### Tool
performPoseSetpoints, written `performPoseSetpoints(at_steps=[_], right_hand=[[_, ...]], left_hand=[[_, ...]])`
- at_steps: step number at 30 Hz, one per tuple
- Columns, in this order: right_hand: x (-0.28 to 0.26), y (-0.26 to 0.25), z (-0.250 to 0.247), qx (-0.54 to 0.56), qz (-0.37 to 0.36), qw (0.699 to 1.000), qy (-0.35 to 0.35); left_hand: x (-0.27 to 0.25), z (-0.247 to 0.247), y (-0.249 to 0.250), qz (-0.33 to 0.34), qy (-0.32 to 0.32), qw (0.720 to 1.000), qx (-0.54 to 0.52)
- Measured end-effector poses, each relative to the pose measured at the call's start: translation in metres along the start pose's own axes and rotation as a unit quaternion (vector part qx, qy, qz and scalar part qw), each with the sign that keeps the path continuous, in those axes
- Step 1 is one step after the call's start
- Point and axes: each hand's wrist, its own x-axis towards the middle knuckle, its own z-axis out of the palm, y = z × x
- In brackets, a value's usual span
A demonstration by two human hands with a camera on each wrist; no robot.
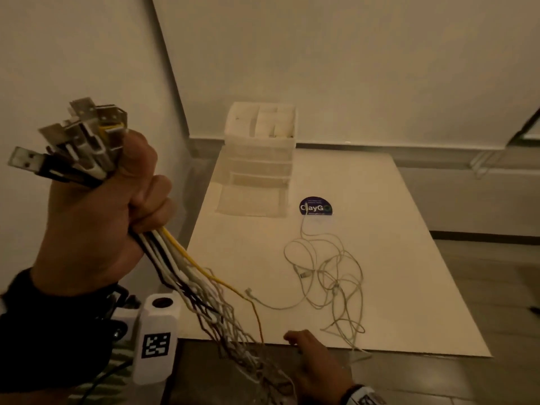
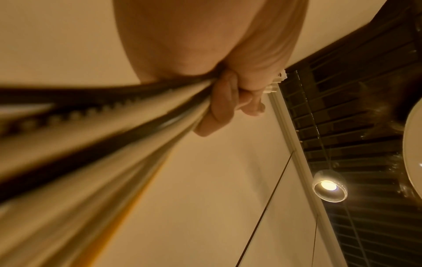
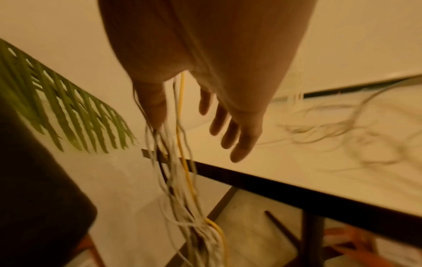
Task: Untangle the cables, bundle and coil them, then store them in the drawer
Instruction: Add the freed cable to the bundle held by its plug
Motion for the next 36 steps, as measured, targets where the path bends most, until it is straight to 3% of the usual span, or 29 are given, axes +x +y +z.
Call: performPoseSetpoints(at_steps=[3,5,6,8,10,12,16,20,23,30,36], right_hand=[[-0.039,0.034,-0.024,-0.025,0.014,0.972,0.235],[-0.055,0.056,-0.036,-0.011,0.098,0.93,0.355],[-0.059,0.067,-0.041,0.002,0.169,0.916,0.364],[-0.056,0.085,-0.044,0.055,0.304,0.901,0.304],[-0.046,0.092,-0.039,0.102,0.353,0.902,0.227],[-0.031,0.089,-0.031,0.082,0.343,0.912,0.207],[-0.001,0.082,-0.022,0.052,0.33,0.914,0.231],[0.01,0.079,-0.025,0.035,0.335,0.927,0.164],[0.019,0.067,-0.056,0.04,0.325,0.931,0.159],[0.054,0.058,-0.175,-0.038,0.269,0.924,0.269],[0.084,0.109,-0.2,-0.038,0.297,0.926,0.229]], left_hand=[[0.006,0.005,-0.015,-0.007,-0.011,1.0,0.002],[0.01,0.007,-0.024,-0.017,-0.007,1.0,-0.005],[0.012,0.009,-0.028,-0.021,-0.004,1.0,-0.009],[0.018,0.012,-0.034,-0.027,0.001,1.0,-0.012],[0.022,0.016,-0.039,-0.033,0.0,0.999,-0.011],[0.026,0.019,-0.042,-0.038,0.0,0.999,-0.008],[0.031,0.014,-0.043,-0.038,0.01,0.999,-0.005],[0.032,0.009,-0.041,-0.034,0.037,0.999,0.007],[0.031,0.002,-0.038,-0.027,0.06,0.998,0.003],[0.03,-0.012,-0.032,-0.034,0.111,0.993,0.01],[0.025,-0.018,-0.027,-0.018,0.128,0.992,0.008]])
